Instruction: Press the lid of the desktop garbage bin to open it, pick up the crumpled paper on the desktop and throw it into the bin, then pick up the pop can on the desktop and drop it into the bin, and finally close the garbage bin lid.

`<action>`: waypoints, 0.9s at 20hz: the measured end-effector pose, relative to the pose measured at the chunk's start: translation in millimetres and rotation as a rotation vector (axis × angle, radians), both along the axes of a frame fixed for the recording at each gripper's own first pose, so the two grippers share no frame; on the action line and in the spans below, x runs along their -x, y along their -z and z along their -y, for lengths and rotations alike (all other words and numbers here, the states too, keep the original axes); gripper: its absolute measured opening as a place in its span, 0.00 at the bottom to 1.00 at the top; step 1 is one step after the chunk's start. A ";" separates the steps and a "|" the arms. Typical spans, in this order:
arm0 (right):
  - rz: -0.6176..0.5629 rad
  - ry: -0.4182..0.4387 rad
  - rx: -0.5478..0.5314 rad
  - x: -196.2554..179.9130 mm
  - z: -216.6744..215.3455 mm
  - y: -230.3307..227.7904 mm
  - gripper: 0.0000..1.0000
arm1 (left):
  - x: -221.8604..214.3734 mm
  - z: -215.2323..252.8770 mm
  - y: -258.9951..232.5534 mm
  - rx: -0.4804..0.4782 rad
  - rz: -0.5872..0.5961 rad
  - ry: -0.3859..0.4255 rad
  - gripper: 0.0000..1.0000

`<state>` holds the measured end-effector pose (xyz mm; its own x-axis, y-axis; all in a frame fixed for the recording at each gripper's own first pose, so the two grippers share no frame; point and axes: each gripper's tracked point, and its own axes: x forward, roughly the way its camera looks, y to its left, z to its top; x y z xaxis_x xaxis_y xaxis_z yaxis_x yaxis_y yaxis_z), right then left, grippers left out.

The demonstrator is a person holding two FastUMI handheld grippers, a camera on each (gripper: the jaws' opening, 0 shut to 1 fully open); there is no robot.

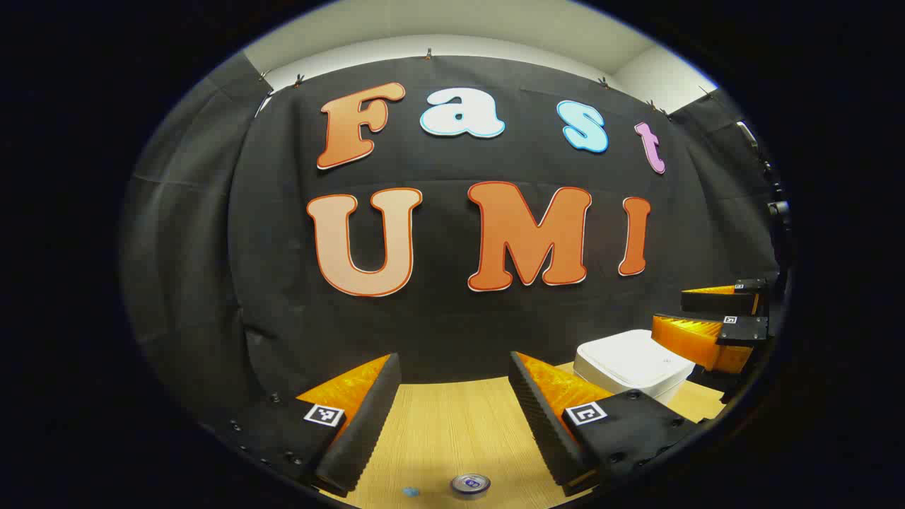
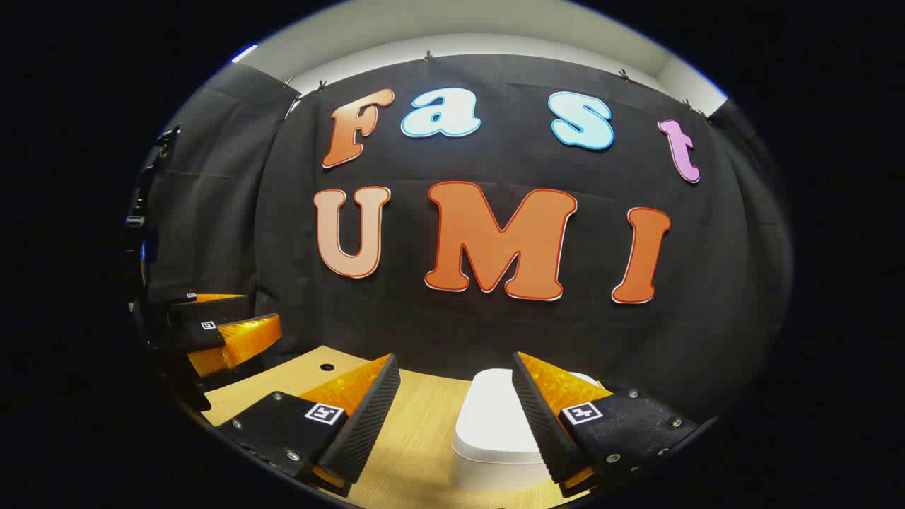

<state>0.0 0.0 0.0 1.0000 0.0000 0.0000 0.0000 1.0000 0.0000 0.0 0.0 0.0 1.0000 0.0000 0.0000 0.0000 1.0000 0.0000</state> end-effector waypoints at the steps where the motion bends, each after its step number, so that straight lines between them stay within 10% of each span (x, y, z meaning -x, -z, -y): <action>1: -0.002 0.001 0.000 -0.1 0.9 0.8 0.96 | -0.1 0.5 -0.2 0.000 -0.001 -0.001 0.98; 18: -0.018 0.044 0.021 -5.6 35.4 -1.4 0.92 | 8.8 -17.5 10.5 -0.019 -0.019 -0.076 0.98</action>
